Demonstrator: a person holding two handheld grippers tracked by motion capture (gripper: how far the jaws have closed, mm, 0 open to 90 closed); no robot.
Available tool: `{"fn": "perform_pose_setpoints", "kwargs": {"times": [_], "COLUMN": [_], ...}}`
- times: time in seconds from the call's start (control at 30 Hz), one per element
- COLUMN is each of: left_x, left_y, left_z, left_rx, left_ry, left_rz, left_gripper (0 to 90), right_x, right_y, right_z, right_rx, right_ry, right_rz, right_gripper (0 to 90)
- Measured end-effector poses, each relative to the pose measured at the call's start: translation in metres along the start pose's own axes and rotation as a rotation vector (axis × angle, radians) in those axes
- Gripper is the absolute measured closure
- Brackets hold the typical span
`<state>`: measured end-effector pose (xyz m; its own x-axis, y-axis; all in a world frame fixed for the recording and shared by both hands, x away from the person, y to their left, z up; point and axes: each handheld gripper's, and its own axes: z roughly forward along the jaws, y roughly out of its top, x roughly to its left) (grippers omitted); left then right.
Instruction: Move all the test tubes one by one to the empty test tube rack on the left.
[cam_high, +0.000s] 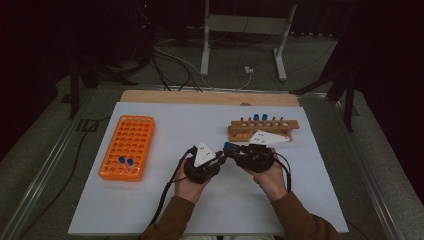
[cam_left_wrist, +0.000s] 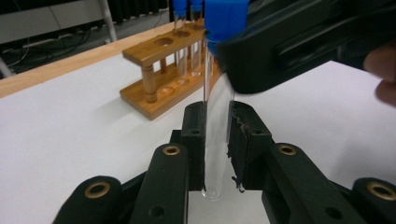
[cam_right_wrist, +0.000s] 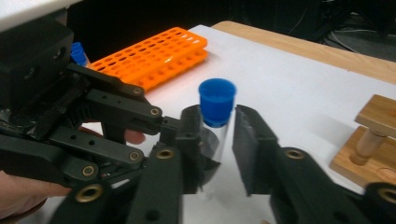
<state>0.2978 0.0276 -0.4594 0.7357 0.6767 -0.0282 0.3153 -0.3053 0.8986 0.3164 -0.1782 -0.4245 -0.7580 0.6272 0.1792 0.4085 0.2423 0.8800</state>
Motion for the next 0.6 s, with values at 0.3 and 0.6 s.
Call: {"fn": "perform_pose_setpoints", "kwargs": {"times": [0.3,0.6], "left_x": [0.012,0.02], "left_y": [-0.007,-0.006], "left_z": [-0.006,-0.016], "left_rx": [0.006,-0.001], "left_ry": [0.028,0.048], "left_rz": [-0.046,-0.062], "left_gripper": [78.1,78.1], "right_x": [-0.014,-0.025], "right_y": [-0.002,-0.013], "right_z": [-0.011,-0.021], "right_rx": [-0.012,0.0], "right_ry": [-0.02,-0.132], "right_rz": [0.019,-0.014], "right_gripper": [42.7,15.2]}}
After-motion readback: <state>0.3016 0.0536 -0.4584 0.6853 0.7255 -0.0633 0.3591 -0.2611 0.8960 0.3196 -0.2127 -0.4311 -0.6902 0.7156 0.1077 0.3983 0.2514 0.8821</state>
